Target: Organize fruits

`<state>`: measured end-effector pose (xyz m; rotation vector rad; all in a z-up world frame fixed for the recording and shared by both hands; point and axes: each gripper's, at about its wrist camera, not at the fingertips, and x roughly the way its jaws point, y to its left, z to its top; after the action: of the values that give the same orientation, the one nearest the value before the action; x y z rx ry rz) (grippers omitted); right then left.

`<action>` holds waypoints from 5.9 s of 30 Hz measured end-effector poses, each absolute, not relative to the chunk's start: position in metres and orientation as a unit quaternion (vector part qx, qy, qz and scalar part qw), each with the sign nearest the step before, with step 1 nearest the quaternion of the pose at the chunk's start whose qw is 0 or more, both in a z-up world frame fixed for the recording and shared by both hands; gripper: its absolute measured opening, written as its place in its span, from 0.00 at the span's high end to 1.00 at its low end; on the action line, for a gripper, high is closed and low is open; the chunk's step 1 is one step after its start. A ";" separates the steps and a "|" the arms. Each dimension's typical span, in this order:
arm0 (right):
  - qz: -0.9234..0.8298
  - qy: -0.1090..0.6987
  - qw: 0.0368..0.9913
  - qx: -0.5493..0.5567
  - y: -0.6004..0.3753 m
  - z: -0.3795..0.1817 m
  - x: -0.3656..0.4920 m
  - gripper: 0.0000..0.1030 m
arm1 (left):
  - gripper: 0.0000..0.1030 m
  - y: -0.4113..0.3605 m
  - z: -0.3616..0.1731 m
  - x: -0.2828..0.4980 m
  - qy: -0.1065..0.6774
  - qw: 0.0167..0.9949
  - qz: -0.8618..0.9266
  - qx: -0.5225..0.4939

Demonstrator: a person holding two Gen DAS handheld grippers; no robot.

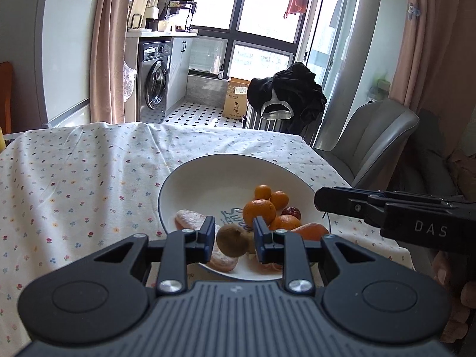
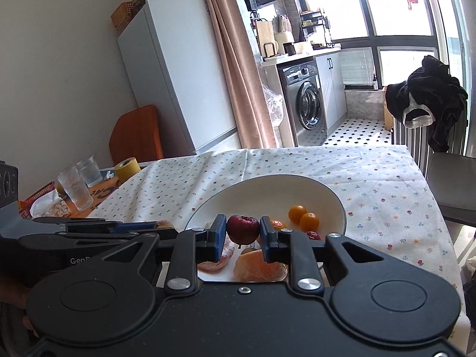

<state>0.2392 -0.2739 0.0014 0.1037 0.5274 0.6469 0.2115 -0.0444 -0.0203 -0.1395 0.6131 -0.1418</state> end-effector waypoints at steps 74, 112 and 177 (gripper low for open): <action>0.301 0.251 0.918 0.054 -0.265 0.019 0.195 0.44 | 0.00 0.025 0.004 0.105 0.289 0.949 0.022 -0.121; 0.332 0.274 0.901 0.057 -0.289 0.050 0.114 0.00 | 0.00 0.039 0.027 0.033 0.281 0.956 0.028 -0.077; 0.334 0.283 0.898 0.035 -0.282 0.047 0.103 0.00 | 0.00 0.028 0.024 0.037 0.292 0.955 0.024 -0.056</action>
<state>0.1035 -0.2817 0.0465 0.0732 0.5858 0.6920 0.0367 0.0277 0.0240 -0.1137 0.5926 0.0482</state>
